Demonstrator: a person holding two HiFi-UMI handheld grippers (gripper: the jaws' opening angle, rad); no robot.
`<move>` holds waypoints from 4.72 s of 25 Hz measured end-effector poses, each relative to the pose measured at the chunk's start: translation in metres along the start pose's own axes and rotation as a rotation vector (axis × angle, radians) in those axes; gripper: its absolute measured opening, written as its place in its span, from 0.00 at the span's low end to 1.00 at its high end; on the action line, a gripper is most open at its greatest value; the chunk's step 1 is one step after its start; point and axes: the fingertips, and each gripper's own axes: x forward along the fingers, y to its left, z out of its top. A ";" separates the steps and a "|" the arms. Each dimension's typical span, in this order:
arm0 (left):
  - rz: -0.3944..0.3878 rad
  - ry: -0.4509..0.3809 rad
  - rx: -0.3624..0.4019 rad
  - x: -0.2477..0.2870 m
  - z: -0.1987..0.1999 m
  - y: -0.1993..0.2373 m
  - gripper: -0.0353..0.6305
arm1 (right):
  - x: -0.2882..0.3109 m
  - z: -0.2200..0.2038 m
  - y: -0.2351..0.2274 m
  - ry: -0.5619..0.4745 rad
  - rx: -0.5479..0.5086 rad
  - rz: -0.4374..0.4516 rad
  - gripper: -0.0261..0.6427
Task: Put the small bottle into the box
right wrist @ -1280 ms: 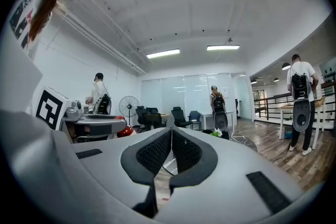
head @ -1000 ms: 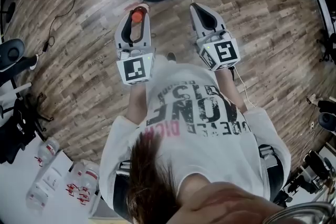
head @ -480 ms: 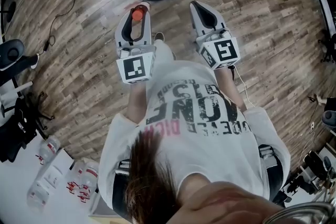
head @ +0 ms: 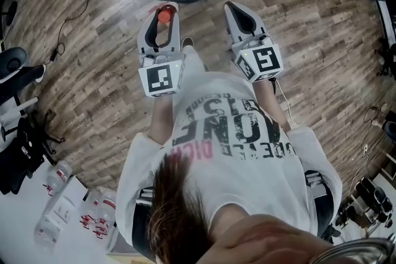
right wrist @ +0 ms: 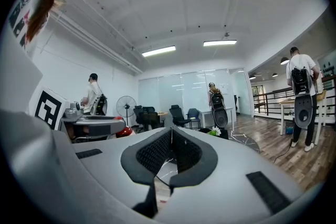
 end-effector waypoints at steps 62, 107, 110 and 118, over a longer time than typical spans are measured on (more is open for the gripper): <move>0.076 0.104 -0.031 0.227 -0.024 0.149 0.26 | 0.263 0.005 -0.102 0.086 0.044 0.040 0.04; 0.065 0.161 -0.027 0.290 -0.038 0.161 0.26 | 0.305 -0.008 -0.164 0.113 0.106 -0.015 0.04; 0.030 0.146 -0.025 0.293 -0.030 0.166 0.26 | 0.304 -0.005 -0.164 0.107 0.106 -0.058 0.04; -0.030 0.126 -0.013 0.297 -0.025 0.177 0.26 | 0.299 0.001 -0.163 0.090 0.095 -0.140 0.04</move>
